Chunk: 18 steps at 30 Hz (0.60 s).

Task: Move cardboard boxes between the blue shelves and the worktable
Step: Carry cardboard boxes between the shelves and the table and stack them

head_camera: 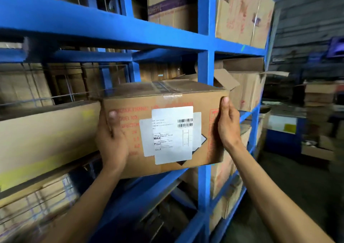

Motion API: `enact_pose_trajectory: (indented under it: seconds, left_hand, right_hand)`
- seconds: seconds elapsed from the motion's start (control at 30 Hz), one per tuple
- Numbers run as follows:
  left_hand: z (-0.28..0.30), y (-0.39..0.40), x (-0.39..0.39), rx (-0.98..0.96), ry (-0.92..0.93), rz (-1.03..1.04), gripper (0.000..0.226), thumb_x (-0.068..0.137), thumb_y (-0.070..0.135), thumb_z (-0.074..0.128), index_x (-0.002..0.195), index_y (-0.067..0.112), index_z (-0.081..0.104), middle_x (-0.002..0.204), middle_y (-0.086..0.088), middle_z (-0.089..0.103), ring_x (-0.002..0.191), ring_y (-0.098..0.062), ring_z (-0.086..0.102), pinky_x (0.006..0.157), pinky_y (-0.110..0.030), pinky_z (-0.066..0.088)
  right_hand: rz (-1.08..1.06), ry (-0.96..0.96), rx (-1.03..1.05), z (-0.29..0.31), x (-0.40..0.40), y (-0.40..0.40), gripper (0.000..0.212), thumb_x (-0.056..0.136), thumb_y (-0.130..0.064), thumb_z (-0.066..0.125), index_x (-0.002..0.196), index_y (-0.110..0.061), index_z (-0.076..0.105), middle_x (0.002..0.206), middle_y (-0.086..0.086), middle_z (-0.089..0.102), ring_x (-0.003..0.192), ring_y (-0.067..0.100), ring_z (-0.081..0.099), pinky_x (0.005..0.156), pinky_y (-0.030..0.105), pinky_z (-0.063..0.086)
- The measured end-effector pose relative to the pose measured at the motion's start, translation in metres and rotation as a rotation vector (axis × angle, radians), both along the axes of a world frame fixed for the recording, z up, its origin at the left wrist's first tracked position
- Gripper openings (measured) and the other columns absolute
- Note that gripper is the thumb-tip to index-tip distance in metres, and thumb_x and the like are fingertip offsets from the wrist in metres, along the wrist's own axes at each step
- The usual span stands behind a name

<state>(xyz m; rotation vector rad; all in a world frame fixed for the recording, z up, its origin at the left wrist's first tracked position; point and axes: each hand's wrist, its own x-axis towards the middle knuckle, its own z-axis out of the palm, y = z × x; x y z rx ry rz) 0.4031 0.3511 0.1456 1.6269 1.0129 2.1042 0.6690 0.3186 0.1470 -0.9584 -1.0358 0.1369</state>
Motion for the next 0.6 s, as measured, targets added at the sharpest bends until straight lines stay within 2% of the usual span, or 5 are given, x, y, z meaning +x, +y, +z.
enact_pose_trajectory:
  seconds: [0.07,0.17,0.23,0.43,0.6]
  left_hand:
    - [-0.002,-0.010,0.006,0.007,-0.025,0.010,0.060,0.099,0.056,0.030,0.132,0.013,0.054,0.099,-0.005,0.068,0.078,0.008,0.062,0.068,-0.006,0.045]
    - [-0.010,-0.028,0.011,0.010,-0.027,0.039,0.070,0.094,0.067,0.027,0.132,0.014,0.053,0.102,-0.010,0.070,0.090,-0.019,0.067,0.081,-0.036,0.055]
    - [-0.014,-0.039,0.011,0.004,-0.041,0.059,0.074,0.093,0.069,0.025,0.131,0.013,0.054,0.100,-0.014,0.069,0.090,-0.028,0.066,0.080,-0.043,0.054]
    - [-0.017,-0.066,0.033,-0.032,-0.024,0.014,0.063,0.095,0.066,0.028,0.132,0.024,0.054,0.095,-0.006,0.070,0.086,-0.023,0.068,0.078,-0.046,0.056]
    - [-0.019,-0.099,0.097,-0.024,0.024,-0.104,0.046,0.100,0.050,0.035,0.131,0.023,0.056,0.097,0.006,0.069,0.088,-0.009,0.064,0.080,-0.030,0.053]
  right_hand:
    - [-0.033,0.002,0.004,-0.001,0.002,-0.024,0.042,0.109,-0.031,0.032,0.125,-0.008,0.063,0.106,-0.008,0.063,0.110,-0.016,0.056,0.094,0.016,0.045]
    - [-0.085,0.011,0.019,-0.009,0.007,-0.050,0.038,0.108,-0.034,0.032,0.110,-0.017,0.066,0.101,-0.009,0.068,0.097,-0.004,0.061,0.086,0.015,0.045]
    - [-0.105,-0.016,0.045,-0.012,0.009,-0.060,0.036,0.108,-0.032,0.032,0.105,-0.016,0.065,0.097,-0.005,0.068,0.092,0.001,0.060,0.081,0.013,0.045]
    - [-0.128,-0.033,0.041,-0.023,0.030,-0.099,0.042,0.107,-0.040,0.032,0.115,-0.012,0.063,0.111,0.003,0.069,0.109,0.015,0.062,0.096,0.033,0.048]
    - [-0.202,0.011,0.013,-0.041,0.073,-0.165,0.038,0.106,-0.032,0.037,0.129,-0.009,0.057,0.109,-0.012,0.067,0.100,-0.010,0.060,0.084,0.009,0.043]
